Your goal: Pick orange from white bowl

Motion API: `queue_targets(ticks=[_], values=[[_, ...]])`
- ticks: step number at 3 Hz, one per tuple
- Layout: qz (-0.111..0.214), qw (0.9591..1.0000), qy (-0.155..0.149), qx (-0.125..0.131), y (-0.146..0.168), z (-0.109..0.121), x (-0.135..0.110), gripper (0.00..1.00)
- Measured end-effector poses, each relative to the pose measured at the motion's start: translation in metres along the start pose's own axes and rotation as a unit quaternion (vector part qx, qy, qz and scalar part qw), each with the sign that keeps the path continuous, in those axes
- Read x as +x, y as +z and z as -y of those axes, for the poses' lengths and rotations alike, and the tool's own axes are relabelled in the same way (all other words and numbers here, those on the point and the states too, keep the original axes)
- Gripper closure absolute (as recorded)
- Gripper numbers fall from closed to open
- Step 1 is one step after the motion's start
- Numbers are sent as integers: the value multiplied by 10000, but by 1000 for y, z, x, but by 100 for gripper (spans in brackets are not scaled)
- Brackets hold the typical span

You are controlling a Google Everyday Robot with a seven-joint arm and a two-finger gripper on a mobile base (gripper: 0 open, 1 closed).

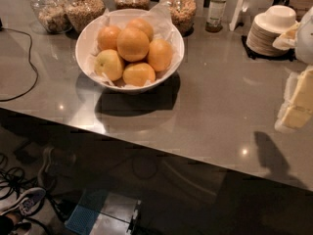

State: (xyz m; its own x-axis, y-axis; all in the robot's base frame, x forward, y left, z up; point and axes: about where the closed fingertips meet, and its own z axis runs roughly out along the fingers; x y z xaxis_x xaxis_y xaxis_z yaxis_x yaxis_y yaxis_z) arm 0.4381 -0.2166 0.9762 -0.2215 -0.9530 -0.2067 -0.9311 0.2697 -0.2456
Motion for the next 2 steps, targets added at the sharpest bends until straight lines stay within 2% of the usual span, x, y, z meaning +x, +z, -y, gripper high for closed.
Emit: queue_targets(ticks=[1,2], values=[[2,10000,-1,-1,0,0,0,0],[188,9997,-122,-94,3,-3,-13,0]])
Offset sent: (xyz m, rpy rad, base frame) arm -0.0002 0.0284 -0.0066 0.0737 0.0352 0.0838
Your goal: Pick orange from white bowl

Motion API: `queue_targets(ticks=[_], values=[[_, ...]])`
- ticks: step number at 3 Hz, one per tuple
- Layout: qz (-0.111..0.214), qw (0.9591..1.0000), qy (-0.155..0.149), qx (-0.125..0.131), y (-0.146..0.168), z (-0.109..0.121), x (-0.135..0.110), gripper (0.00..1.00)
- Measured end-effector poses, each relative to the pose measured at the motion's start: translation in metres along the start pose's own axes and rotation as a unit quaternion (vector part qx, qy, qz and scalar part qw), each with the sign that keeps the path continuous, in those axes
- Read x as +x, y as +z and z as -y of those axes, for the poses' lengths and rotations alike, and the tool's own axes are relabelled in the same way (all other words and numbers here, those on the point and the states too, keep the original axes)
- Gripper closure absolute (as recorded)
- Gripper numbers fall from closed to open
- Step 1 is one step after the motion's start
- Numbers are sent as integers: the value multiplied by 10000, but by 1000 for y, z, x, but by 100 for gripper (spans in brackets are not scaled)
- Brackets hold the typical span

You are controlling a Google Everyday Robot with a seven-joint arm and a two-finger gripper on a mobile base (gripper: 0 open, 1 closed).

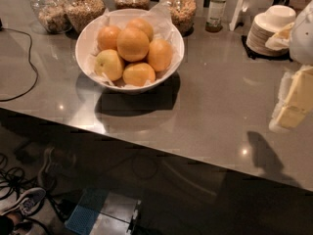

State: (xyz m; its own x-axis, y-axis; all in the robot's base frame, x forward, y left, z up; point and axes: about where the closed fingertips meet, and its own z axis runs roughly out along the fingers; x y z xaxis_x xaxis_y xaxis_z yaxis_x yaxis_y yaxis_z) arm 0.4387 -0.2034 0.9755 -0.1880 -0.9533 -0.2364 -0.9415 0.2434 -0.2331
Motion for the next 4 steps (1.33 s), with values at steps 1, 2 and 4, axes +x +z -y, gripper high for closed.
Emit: queue_targets(ticks=[1,2,4], values=[[452,9980,-341,-293,17,-5,-39,0],[777,9940,-597,-491,42,-7,-86,0],[1130,9935,-105,98,76,6,-147,0]])
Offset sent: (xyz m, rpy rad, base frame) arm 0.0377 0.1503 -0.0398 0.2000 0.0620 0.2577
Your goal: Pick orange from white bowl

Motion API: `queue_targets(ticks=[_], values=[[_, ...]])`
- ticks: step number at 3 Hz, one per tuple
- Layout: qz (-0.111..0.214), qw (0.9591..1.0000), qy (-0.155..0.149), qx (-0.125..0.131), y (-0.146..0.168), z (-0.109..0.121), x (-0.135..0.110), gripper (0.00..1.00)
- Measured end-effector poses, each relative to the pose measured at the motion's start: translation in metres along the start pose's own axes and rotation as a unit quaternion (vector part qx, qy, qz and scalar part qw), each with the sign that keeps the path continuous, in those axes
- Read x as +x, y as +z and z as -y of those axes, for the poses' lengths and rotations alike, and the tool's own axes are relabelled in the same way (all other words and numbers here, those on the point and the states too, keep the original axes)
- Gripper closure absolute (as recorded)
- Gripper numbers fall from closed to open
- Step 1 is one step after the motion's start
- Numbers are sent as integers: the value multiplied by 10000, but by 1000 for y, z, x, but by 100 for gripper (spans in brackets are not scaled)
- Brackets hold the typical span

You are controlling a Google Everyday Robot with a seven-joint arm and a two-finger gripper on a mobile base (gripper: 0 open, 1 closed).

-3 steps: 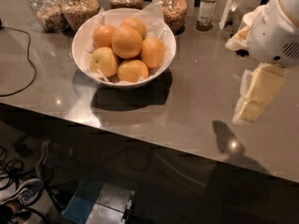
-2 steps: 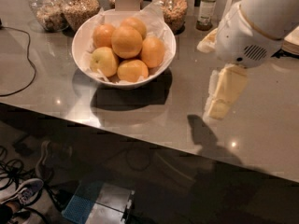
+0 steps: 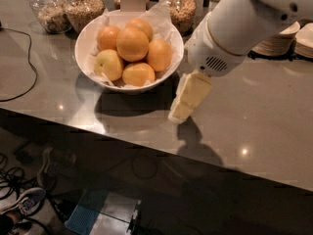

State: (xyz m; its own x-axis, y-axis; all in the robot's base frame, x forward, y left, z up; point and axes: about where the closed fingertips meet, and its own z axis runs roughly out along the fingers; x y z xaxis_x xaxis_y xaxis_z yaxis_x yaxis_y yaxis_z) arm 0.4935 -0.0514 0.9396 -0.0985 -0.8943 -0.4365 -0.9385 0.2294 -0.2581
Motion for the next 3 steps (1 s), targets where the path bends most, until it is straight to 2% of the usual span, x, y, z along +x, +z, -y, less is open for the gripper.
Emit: queue_targets(ticks=[1,2,3], values=[[182,9993,227,219,16,11,-23,0],[485,9984,111,252,38,21,-83,0],[485,9984,111,252,38,21,-83,0]])
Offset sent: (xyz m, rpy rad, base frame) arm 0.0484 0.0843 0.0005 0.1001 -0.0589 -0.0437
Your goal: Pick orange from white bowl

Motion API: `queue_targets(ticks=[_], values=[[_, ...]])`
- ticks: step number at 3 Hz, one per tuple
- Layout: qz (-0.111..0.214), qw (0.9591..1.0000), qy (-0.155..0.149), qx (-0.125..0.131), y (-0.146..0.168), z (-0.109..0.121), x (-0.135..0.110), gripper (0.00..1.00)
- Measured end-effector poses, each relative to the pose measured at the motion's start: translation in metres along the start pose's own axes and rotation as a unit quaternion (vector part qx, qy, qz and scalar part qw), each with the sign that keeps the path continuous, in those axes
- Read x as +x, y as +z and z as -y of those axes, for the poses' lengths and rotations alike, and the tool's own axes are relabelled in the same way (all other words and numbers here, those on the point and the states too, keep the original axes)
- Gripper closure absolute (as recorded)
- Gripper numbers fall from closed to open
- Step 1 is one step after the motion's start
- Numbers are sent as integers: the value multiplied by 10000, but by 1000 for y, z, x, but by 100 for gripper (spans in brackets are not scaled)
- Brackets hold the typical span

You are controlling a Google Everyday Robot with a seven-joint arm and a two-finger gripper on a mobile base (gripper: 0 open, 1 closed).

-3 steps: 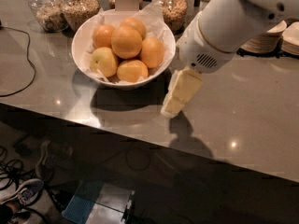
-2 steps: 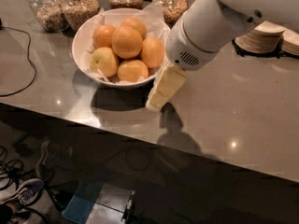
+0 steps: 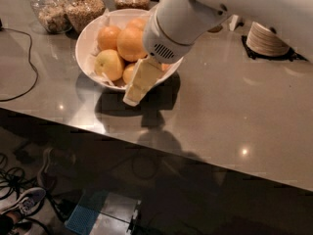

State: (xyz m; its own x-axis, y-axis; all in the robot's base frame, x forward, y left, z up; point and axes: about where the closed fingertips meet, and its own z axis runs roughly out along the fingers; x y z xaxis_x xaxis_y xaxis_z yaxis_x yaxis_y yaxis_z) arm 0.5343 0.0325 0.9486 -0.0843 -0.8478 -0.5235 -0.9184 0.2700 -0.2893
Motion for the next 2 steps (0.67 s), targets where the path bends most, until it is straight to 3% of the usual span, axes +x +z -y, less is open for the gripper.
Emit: queue_targets(ticks=[2], values=[[413,9984,353,-174,38,16,-19,0]])
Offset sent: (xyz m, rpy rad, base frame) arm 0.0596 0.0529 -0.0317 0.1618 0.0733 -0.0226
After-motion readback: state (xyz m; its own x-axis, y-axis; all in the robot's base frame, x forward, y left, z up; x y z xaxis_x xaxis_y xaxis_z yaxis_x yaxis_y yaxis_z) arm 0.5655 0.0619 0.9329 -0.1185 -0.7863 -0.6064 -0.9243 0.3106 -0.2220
